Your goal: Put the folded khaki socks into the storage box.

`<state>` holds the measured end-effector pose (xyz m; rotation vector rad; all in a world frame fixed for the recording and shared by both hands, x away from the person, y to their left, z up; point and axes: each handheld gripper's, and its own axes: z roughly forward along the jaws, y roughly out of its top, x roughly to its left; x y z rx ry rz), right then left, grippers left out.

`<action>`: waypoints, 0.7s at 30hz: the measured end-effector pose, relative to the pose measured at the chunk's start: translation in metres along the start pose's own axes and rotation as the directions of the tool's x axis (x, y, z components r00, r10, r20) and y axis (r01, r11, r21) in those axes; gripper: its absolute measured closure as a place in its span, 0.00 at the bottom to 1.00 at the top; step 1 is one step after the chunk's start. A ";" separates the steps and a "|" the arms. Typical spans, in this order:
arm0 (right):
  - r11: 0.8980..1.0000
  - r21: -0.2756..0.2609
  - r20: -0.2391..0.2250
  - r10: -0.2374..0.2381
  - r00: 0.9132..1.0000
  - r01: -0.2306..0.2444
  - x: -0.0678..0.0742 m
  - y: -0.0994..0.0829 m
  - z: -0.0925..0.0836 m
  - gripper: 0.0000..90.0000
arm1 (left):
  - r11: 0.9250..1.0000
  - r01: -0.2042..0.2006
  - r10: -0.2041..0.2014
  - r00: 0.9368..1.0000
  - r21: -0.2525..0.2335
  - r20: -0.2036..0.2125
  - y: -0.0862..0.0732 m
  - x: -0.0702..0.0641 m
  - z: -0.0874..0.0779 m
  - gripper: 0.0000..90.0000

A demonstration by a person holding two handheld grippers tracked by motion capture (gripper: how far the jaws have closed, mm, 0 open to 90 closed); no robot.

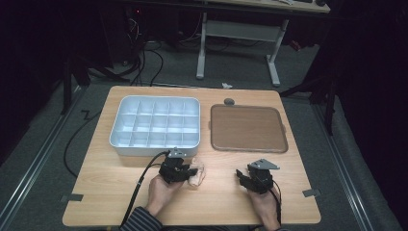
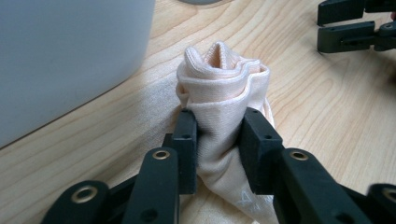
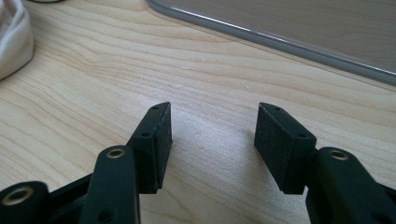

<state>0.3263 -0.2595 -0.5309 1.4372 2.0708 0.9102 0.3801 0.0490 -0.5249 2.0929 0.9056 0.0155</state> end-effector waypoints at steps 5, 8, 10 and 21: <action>1.000 0.003 0.018 -0.011 1.000 0.011 0.002 0.000 0.001 0.51 | 1.000 0.002 -0.002 1.000 -0.002 0.019 0.000 0.002 -0.001 0.80; 1.000 0.005 0.020 -0.009 1.000 0.009 0.002 0.000 0.001 0.50 | 1.000 0.004 -0.004 1.000 0.000 0.026 0.000 0.002 -0.002 0.81; 1.000 0.005 0.021 -0.007 1.000 0.007 0.002 0.000 0.001 0.49 | 1.000 0.007 -0.008 1.000 0.007 0.030 0.000 0.003 -0.003 0.81; 1.000 0.006 0.019 -0.009 1.000 0.009 0.002 0.000 0.001 0.47 | 0.999 -0.034 0.034 0.999 0.007 -0.005 0.001 -0.002 -0.017 0.82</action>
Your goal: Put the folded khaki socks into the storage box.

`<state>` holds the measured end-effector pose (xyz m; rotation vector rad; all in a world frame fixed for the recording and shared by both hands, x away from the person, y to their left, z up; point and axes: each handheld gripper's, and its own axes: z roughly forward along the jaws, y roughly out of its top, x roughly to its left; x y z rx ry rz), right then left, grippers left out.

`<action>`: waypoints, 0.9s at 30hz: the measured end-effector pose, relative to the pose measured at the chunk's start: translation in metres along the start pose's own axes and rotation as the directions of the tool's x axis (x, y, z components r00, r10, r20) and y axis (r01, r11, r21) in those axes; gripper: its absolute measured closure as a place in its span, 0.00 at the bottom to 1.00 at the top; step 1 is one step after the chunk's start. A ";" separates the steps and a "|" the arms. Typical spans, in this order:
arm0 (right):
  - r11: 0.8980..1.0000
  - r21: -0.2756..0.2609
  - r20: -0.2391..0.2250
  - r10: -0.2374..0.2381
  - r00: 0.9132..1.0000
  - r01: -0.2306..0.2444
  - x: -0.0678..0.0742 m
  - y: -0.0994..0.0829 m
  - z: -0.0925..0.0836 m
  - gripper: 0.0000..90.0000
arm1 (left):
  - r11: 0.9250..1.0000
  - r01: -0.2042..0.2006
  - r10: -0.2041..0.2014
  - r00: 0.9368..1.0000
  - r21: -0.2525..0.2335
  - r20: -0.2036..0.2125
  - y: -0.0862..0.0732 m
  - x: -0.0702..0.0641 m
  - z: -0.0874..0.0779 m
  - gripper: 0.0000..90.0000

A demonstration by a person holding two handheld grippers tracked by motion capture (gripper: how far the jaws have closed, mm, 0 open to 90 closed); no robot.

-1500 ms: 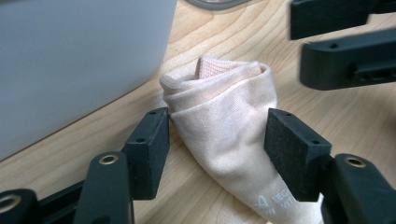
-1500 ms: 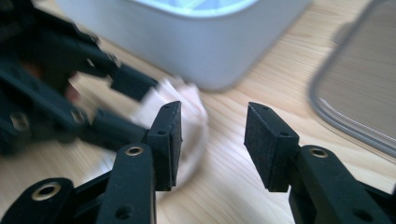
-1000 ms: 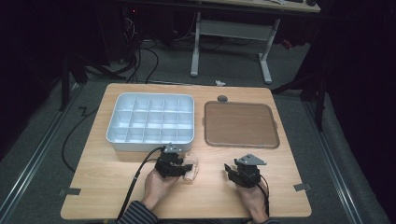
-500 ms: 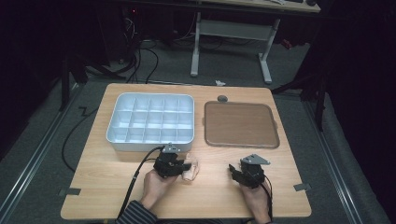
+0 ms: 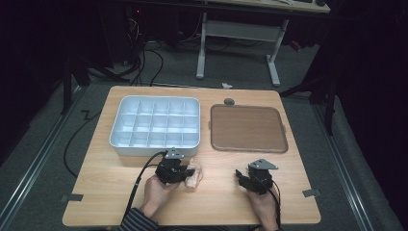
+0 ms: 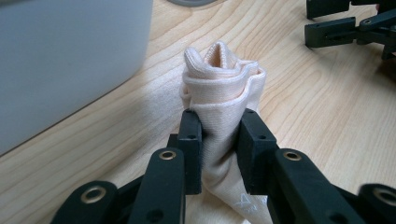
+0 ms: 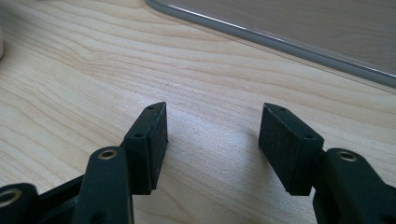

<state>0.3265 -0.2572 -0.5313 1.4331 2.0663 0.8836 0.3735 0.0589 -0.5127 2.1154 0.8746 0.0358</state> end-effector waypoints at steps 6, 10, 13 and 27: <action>1.000 0.001 -0.001 0.000 1.000 0.000 0.000 0.000 0.000 0.47 | 1.000 0.011 -0.011 1.000 -0.009 0.015 0.000 0.004 -0.011 0.82; 1.000 0.000 -0.002 0.000 1.000 0.000 0.000 0.000 0.000 0.47 | 1.000 0.026 -0.026 1.000 -0.015 0.017 -0.001 0.007 -0.016 0.82; 1.000 -0.001 -0.006 0.003 1.000 -0.003 -0.001 0.000 0.000 0.47 | 1.000 0.022 -0.022 1.000 -0.015 0.017 -0.001 0.008 -0.019 0.82; 1.000 -0.001 -0.008 0.000 1.000 0.000 -0.001 0.000 0.000 0.46 | 0.996 0.069 -0.067 0.997 -0.053 0.024 -0.002 0.021 -0.048 0.82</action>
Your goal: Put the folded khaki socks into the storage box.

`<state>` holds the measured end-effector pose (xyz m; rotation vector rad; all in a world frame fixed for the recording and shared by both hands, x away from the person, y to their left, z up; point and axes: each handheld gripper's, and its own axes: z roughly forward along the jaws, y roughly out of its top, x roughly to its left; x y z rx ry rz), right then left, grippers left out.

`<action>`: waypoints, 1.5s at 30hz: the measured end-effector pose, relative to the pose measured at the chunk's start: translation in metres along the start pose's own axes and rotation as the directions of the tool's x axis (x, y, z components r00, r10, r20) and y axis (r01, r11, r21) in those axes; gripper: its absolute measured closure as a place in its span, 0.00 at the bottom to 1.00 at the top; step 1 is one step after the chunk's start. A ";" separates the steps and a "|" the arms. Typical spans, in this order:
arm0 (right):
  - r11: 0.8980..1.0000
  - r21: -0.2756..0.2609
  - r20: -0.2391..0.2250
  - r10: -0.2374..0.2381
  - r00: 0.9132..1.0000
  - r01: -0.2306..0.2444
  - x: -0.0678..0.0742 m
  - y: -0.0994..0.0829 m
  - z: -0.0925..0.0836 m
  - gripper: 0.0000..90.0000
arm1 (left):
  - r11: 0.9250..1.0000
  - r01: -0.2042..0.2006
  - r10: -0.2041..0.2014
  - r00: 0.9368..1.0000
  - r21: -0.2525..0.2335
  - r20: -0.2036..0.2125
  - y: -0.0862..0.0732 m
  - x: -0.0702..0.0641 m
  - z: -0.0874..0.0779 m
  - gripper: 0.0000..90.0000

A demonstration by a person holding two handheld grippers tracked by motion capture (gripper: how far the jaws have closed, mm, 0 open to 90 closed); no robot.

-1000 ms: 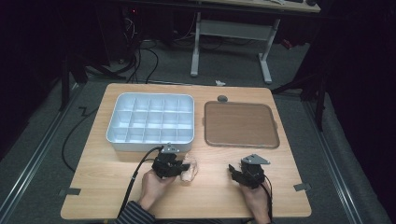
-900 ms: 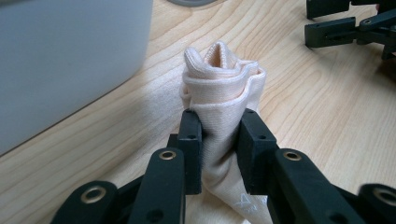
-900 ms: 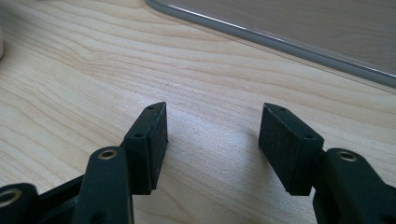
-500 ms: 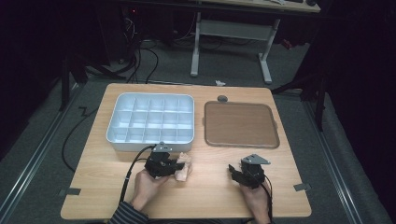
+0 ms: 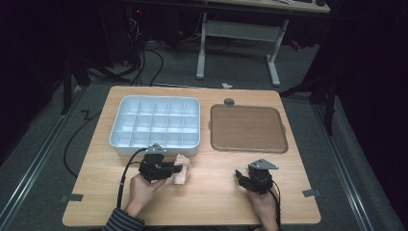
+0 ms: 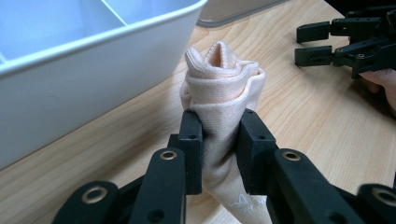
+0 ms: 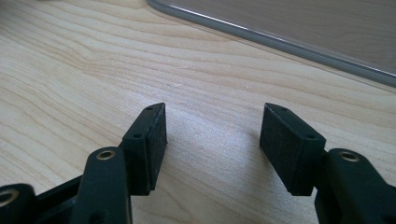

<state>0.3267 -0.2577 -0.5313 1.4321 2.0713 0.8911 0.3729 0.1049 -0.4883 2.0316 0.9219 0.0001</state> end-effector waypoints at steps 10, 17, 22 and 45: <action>1.000 0.001 0.001 0.001 1.000 -0.001 0.000 0.000 0.000 0.46 | 1.000 0.003 -0.004 1.000 -0.014 -0.007 0.006 0.005 -0.014 0.82; 1.000 0.001 0.000 0.004 1.000 -0.004 0.000 0.000 0.000 0.46 | 0.999 0.000 0.000 1.000 -0.034 -0.003 0.013 0.006 -0.023 0.82; 1.000 0.000 0.000 0.003 1.000 -0.003 0.000 0.000 0.000 0.46 | 1.000 0.004 -0.005 1.000 -0.021 -0.006 0.016 0.009 -0.028 0.82; 1.000 0.000 0.008 0.002 1.000 -0.002 0.000 0.000 0.000 0.47 | 0.999 -0.011 0.008 0.997 -0.036 -0.080 0.041 0.021 -0.052 0.82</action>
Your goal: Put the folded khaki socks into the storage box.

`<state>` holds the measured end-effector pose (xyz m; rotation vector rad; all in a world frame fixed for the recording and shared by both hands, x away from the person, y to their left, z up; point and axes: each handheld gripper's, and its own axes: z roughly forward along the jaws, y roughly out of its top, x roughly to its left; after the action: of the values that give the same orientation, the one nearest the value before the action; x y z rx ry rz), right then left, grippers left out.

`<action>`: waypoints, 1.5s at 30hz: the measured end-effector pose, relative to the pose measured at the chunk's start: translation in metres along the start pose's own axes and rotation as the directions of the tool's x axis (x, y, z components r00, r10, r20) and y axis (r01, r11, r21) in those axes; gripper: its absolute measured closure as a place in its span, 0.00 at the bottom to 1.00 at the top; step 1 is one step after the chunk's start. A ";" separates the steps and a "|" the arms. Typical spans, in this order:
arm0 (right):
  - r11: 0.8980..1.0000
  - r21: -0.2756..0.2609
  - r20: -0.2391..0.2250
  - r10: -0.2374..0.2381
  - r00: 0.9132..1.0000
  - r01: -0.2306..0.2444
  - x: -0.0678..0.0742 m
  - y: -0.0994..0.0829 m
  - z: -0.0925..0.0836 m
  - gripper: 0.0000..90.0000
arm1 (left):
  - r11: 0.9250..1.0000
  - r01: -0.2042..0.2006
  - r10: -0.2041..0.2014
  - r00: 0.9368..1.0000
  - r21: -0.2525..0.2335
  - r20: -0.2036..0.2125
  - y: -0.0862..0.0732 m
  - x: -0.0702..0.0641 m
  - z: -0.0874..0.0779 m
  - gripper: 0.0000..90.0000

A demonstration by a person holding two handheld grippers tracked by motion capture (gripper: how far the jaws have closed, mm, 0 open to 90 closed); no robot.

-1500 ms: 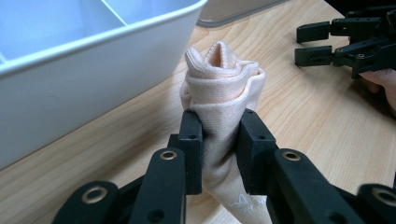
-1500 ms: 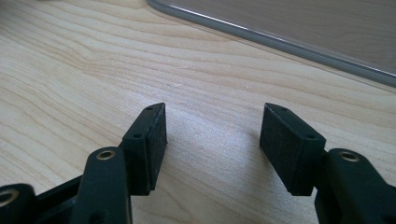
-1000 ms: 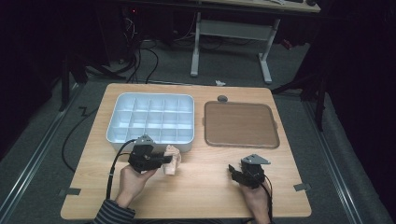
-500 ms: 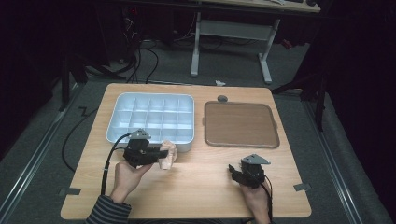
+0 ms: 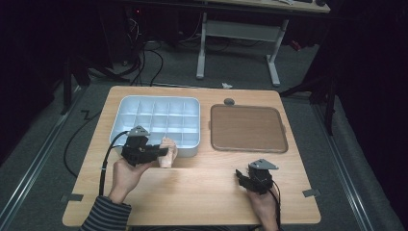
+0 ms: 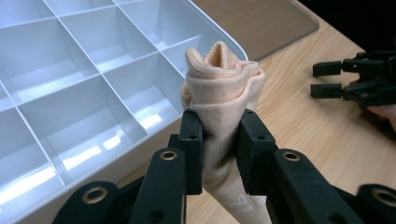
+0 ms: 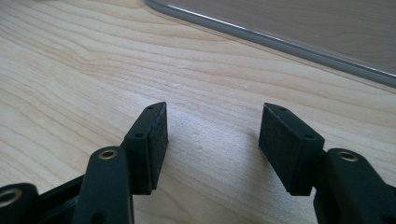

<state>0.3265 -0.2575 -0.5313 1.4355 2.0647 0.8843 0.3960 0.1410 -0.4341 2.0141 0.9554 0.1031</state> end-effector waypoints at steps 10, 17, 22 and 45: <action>1.000 0.001 0.008 0.006 1.000 -0.006 -0.001 0.000 0.000 0.47 | 1.000 0.012 -0.012 1.000 0.016 -0.026 0.012 0.013 -0.002 0.82; 1.000 0.001 0.009 0.008 1.000 -0.008 -0.001 0.000 0.000 0.47 | 0.999 0.039 -0.039 0.999 -0.002 -0.028 0.022 0.027 -0.005 0.82; 1.000 0.001 0.010 0.009 1.000 -0.009 -0.001 0.000 0.000 0.47 | 0.999 0.045 -0.045 0.998 0.008 -0.052 0.028 0.036 -0.005 0.82; 1.000 0.000 0.015 0.007 1.000 -0.007 -0.001 0.000 0.000 0.47 | 0.992 0.118 -0.116 0.992 0.051 -0.042 0.035 0.071 0.009 0.82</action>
<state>0.3269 -0.2588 -0.5313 1.4459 2.0500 0.8742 0.4700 0.1701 -0.4330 2.0062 1.1092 0.0535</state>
